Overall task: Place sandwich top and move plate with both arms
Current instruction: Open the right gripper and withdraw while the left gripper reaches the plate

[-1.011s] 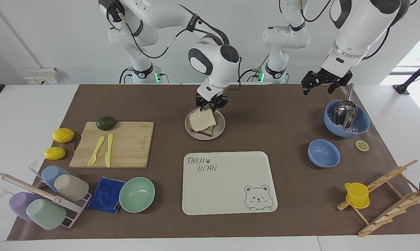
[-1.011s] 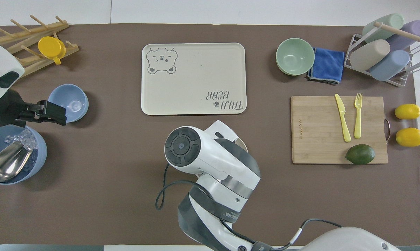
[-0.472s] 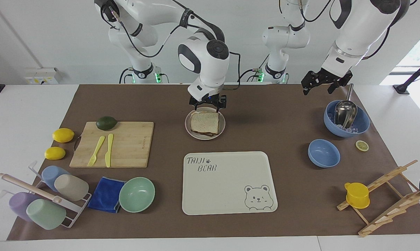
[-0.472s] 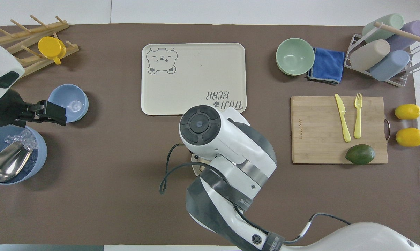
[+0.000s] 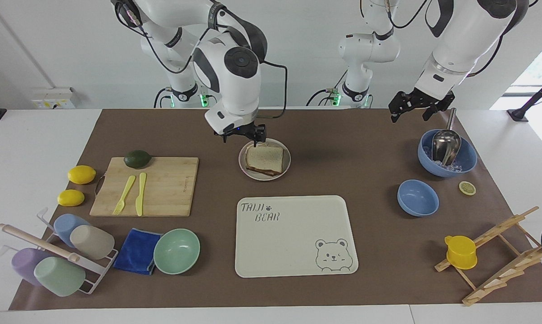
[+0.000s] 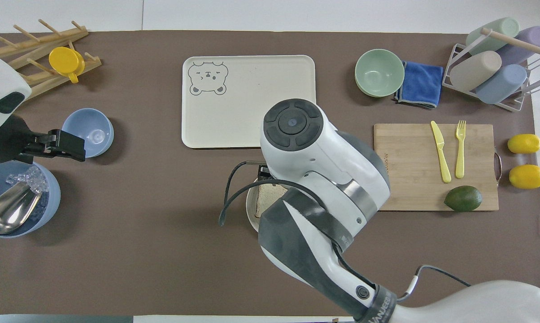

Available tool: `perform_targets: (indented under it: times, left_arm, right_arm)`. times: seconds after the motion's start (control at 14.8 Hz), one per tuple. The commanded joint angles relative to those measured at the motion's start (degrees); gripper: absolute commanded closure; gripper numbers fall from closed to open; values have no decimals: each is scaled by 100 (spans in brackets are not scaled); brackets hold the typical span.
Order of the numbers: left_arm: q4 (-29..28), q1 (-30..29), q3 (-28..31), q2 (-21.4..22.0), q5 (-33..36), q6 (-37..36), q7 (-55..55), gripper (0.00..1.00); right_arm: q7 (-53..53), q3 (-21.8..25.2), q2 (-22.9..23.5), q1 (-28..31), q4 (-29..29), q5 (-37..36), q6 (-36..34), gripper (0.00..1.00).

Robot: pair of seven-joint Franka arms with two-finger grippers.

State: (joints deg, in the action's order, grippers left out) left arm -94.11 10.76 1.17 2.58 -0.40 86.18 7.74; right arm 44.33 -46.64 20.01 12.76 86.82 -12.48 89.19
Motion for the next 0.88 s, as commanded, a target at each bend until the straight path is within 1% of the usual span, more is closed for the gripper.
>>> perform_targets:
  times: [0.0, 0.13, 0.27, 0.4, 0.47, 0.54, 0.61, 0.67, 0.74, 0.81]
  left_arm:
    - [-20, -83, -47, 85, 84, -93, -44, 0]
    - [-20, -57, -56, 85, 84, -102, -27, 0]
    - [-29, -56, -64, 102, 75, -145, -35, 0]
    - [-116, -13, -64, 128, 75, -146, -18, 0]
    - [-195, 5, -90, 190, 75, -76, -18, 0]
    - [-300, 22, -99, 216, 75, 20, -1, 0]
    - [-414, 57, -108, 269, 66, 204, 43, 0]
    - [-676, 67, -126, 365, 23, 432, 174, 0]
    - [-949, 145, -126, 488, -152, 713, 332, 0]
    - [-1213, 259, -126, 559, -319, 1046, 516, 0]
  right_arm:
    - [-336, -274, -225, 682, 36, 123, -59, 0]
    - [-740, -328, -252, 930, 19, 123, -59, 0]
    - [-899, -293, -270, 1097, 10, 167, -68, 0]
    - [-1354, 92, -410, 1124, 10, 316, -120, 0]
    - [-1644, 398, -436, 1089, -7, 473, -164, 0]
    - [-1960, 811, -532, 1002, -25, 623, -156, 0]
    - [-2355, 1406, -716, 696, -25, 824, -130, 0]
    - [-2733, 2187, -848, 258, -25, 1000, -112, 0]
    - [-2963, 2812, -919, -77, -25, 1228, -121, 0]
    - [-3078, 3254, -1059, -280, -16, 1483, -121, 0]
